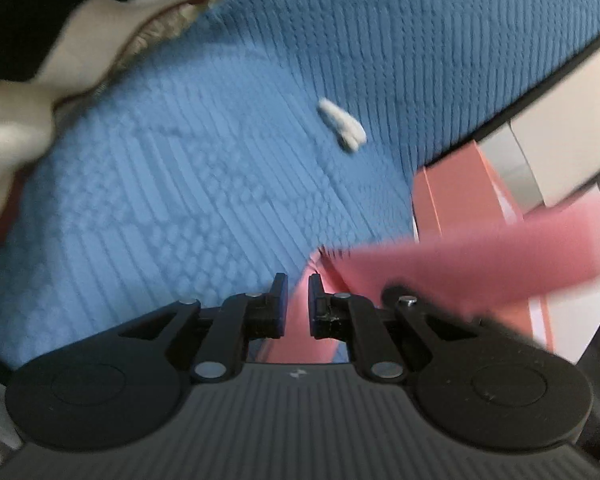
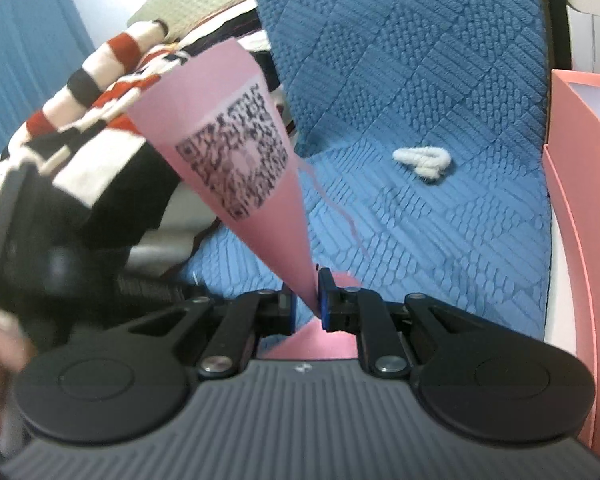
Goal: Organize objects
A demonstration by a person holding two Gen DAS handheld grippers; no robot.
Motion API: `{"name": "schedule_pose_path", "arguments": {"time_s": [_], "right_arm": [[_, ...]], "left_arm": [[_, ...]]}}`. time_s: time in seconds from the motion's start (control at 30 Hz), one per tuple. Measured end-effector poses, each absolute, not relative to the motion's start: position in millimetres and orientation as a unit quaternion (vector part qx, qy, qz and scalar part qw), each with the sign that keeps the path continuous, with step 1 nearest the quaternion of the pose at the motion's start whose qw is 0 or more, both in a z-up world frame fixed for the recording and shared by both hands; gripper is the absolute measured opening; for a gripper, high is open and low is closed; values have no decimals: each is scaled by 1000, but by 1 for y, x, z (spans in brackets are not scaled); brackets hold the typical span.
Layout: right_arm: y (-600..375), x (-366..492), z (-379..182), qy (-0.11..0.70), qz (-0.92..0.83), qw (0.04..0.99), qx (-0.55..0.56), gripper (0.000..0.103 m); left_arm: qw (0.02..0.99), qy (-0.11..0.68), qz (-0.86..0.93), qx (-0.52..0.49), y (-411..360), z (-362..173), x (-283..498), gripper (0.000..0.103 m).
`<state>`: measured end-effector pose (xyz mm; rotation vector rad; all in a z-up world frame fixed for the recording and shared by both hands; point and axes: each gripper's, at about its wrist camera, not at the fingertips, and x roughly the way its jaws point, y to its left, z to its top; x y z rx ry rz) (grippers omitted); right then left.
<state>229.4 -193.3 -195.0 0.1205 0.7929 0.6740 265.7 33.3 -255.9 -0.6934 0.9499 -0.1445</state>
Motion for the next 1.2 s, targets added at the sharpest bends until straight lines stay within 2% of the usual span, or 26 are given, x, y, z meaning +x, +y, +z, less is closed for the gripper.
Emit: {"name": "schedule_pose_path", "arguments": {"time_s": [0.33, 0.57, 0.77, 0.93, 1.2], "right_arm": [[-175, 212, -224, 432, 337, 836, -28, 14], [-168, 208, -228, 431, 339, 835, -53, 15], [-162, 204, -229, 433, 338, 832, -78, 22], [-163, 198, -224, 450, 334, 824, -86, 33], [-183, 193, -203, 477, 330, 809, -96, 33]], "left_arm": [[794, 446, -148, -386, 49, -261, 282, 11], [782, 488, -182, -343, 17, -275, 295, 11], [779, 518, -161, -314, 9, -286, 298, 7], [776, 519, -157, -322, 13, -289, 296, 6], [780, 519, -158, -311, 14, -286, 294, 6]]}}
